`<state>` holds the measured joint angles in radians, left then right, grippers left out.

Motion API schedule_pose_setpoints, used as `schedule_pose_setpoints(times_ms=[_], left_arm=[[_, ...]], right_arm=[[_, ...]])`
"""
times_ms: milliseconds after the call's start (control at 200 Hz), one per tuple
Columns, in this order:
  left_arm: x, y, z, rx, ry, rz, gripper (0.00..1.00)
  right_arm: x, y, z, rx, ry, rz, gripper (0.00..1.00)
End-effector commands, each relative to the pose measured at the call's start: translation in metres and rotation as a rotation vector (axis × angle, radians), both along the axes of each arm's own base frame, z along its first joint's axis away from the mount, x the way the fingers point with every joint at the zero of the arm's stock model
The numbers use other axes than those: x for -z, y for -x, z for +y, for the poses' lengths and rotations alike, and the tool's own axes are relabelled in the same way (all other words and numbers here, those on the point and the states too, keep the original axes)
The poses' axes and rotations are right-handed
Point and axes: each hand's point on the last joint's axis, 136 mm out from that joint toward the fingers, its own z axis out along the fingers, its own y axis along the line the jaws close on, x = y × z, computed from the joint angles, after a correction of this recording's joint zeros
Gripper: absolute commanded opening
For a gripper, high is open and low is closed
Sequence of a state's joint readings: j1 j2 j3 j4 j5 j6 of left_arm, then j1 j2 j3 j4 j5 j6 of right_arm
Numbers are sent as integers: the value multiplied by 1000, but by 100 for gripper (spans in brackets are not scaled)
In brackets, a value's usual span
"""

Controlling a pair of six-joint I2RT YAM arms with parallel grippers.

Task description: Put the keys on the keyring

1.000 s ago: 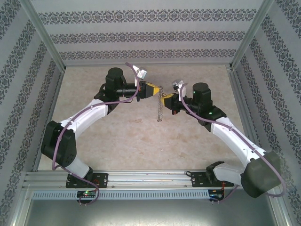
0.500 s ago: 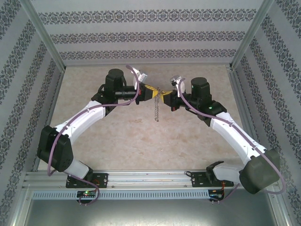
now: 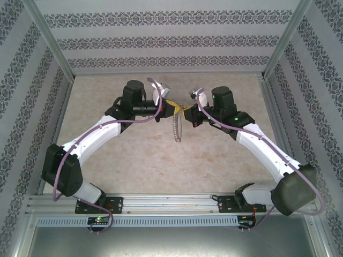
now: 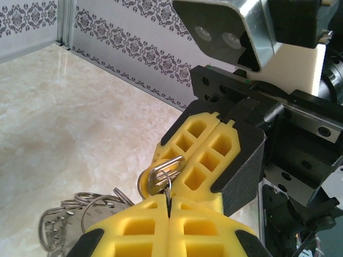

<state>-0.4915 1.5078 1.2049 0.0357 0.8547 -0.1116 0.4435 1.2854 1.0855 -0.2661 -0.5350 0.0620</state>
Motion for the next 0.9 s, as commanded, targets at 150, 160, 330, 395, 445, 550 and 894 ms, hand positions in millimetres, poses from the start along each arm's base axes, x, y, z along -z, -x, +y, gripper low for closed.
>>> schedule_pose_setpoints(times_ms=[150, 160, 330, 395, 445, 550, 894], left_arm=[[-21, 13, -4, 35, 5, -61, 0], [-20, 13, -4, 34, 5, -60, 0], [-19, 13, -3, 33, 2, -61, 0], [-19, 14, -3, 34, 3, -62, 0], [-19, 13, -3, 32, 3, -61, 0], [-20, 13, -4, 36, 11, -60, 0], [-19, 13, -5, 37, 11, -56, 0]], right_arm=[[-28, -3, -8, 35, 11, -105, 0], [-28, -3, -9, 37, 10, -106, 0], [-34, -5, -17, 62, -8, -115, 0], [-36, -5, -17, 58, -19, -116, 0], [-35, -4, -14, 45, -24, -106, 0], [-32, -2, -3, 8, -21, -92, 0], [-27, -5, -1, 20, 14, -99, 0]])
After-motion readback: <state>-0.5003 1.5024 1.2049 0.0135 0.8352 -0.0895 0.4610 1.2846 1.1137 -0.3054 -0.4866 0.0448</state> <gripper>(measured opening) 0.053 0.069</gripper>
